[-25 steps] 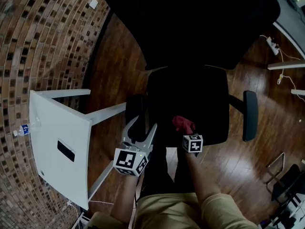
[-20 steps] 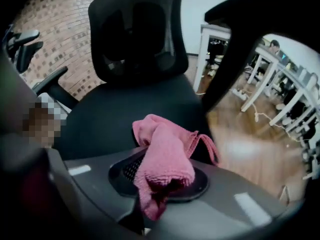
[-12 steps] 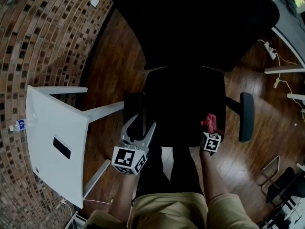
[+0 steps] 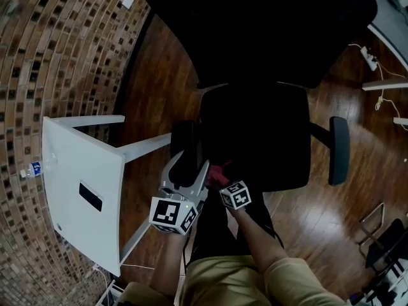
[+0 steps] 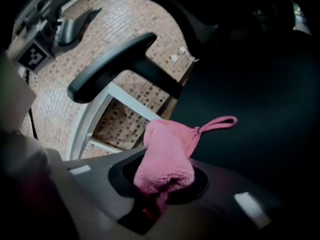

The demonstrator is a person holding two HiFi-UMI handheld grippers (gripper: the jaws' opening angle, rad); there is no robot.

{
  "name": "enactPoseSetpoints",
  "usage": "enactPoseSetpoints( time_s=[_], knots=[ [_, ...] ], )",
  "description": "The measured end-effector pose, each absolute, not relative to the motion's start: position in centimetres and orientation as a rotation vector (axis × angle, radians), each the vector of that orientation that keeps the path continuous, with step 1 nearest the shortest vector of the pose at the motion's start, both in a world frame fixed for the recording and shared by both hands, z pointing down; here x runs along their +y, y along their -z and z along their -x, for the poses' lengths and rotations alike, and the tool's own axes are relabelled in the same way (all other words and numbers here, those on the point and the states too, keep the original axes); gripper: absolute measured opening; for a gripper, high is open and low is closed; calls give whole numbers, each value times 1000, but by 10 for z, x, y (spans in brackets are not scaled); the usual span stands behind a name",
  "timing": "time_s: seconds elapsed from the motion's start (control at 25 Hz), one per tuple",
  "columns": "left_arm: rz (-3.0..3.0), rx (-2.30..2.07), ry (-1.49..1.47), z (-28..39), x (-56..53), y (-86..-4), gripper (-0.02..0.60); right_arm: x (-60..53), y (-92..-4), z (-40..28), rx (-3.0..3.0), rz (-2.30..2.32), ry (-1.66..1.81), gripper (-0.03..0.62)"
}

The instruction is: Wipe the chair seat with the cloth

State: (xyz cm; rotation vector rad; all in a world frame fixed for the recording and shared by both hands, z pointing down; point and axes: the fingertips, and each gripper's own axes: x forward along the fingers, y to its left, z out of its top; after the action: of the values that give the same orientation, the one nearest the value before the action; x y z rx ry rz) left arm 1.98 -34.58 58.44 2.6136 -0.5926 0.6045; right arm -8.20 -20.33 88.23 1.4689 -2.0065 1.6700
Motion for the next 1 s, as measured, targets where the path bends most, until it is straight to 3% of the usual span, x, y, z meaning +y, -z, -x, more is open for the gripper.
enactPoseSetpoints(
  time_s=[0.32, 0.48, 0.6, 0.88, 1.0],
  knots=[
    [-2608, -546, -571, -30, -335, -591, 225, -1, -888, -223, -1168, -2136, -1510, 64],
    [-2607, -531, -562, -34, -331, -591, 224, 25, -875, -266, -1042, -2140, -1427, 64],
    [-2609, -540, -561, -32, -331, -588, 224, -1, -882, -225, -1102, -2065, -1442, 64],
    [-2603, -557, -597, -18, -336, -595, 224, -166, -873, 60, -1896, -1658, -1611, 64],
    [-2600, -566, -624, -10, -338, -594, 224, -186, -868, 118, -1955, -1516, -1657, 66]
  ],
)
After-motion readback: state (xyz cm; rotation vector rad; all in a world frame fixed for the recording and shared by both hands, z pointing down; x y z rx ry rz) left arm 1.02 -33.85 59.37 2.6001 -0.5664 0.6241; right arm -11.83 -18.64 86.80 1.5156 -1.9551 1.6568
